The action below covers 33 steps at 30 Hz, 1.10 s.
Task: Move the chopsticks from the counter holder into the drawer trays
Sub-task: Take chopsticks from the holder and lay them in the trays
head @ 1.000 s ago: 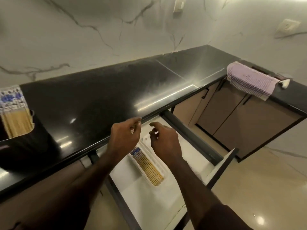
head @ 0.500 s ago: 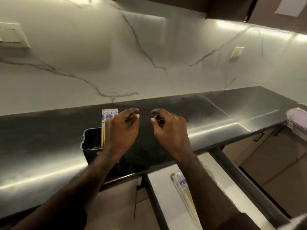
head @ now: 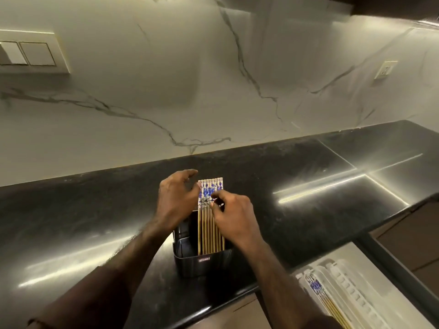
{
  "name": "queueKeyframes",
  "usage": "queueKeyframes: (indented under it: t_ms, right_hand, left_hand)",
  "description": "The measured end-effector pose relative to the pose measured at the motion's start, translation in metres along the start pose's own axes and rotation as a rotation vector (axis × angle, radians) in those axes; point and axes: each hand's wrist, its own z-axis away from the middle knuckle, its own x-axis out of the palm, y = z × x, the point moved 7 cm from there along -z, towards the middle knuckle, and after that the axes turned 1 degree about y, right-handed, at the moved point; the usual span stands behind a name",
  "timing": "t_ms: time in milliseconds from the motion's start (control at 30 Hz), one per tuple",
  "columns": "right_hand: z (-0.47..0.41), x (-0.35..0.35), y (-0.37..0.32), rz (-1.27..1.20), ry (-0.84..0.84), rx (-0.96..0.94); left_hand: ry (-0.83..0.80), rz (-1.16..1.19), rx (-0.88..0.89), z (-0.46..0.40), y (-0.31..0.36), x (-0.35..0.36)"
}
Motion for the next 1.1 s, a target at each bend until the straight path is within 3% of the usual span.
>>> queueKeyframes:
  t_ms: [267,733,933,1100]
  right_hand:
    - [-0.014,0.034,0.008,-0.019,-0.094,0.083]
    - [-0.016,0.043,0.017,-0.054,-0.103,0.137]
    - [-0.015,0.031,0.010,-0.162,-0.029,0.148]
    - [-0.015,0.015,0.006,-0.397,-0.001,0.198]
  left_hand:
    - [-0.189,0.145,-0.109,-0.009,-0.030,0.036]
    - [-0.190,0.370,-0.199,-0.016,-0.048,0.045]
    - [-0.165,0.444,-0.139,-0.023,-0.024,0.018]
    - [-0.170,0.449,0.035,-0.040,0.032,-0.017]
